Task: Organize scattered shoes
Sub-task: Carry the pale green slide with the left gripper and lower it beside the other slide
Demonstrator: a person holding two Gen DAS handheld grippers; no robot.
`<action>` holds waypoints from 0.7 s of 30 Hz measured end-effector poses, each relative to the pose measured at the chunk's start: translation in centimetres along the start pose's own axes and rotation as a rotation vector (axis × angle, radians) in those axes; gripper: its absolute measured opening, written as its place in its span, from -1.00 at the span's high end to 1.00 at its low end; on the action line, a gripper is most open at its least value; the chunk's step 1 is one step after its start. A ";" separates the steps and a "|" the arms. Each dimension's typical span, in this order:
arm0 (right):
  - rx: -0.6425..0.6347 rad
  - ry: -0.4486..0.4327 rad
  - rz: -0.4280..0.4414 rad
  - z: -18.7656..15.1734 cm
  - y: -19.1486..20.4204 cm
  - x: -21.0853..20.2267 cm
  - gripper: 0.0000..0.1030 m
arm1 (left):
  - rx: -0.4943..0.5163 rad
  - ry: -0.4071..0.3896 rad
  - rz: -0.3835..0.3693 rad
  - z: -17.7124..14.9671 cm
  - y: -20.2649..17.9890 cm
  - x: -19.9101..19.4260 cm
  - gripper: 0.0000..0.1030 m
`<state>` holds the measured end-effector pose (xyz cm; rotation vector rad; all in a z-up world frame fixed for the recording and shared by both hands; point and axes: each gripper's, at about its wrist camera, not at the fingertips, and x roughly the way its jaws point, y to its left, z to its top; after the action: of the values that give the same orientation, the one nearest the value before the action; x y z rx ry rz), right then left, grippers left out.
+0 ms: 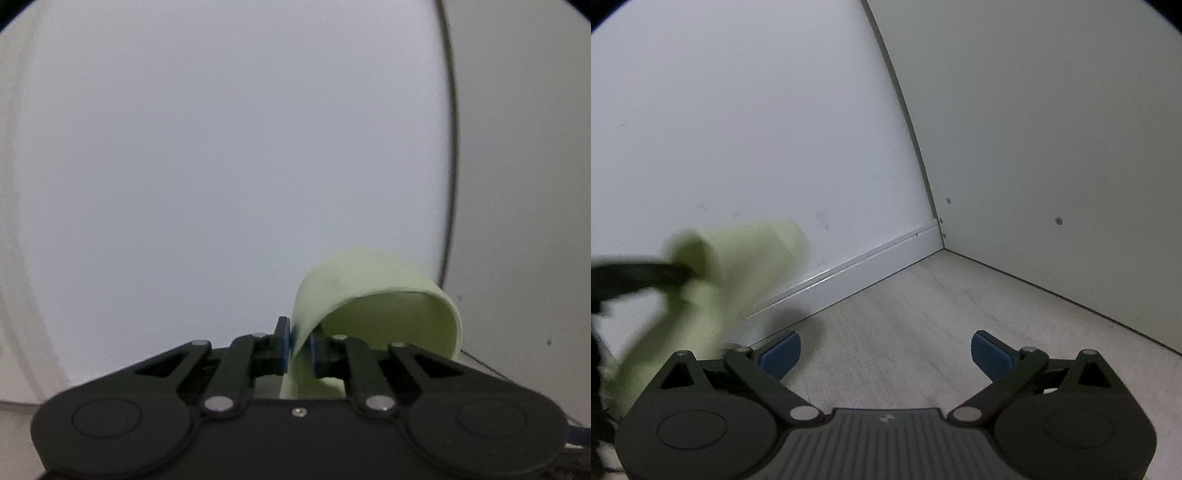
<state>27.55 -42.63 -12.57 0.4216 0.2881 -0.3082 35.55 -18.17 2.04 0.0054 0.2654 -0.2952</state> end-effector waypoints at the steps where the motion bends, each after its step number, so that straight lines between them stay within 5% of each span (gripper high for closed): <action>1: 0.005 0.004 0.005 0.0 0.0 0.0 -0.92 | -0.036 0.002 0.040 -0.3 1.3 -1.4 0.80; 5: 0.007 0.018 0.027 -0.1 0.4 0.1 -0.92 | -0.130 0.066 0.235 -3.6 6.0 -6.0 0.78; 10: -0.032 0.024 0.042 -0.5 1.4 -0.2 -0.92 | -0.261 0.205 0.346 -9.5 10.0 -8.9 0.77; 21: -0.080 0.043 0.059 -1.0 2.3 -0.1 -0.92 | -0.276 0.325 0.398 -16.4 10.0 -9.3 0.77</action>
<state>28.03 -40.15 -12.54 0.3579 0.3280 -0.2290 25.59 -5.25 -11.73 -0.1661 0.6160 0.1429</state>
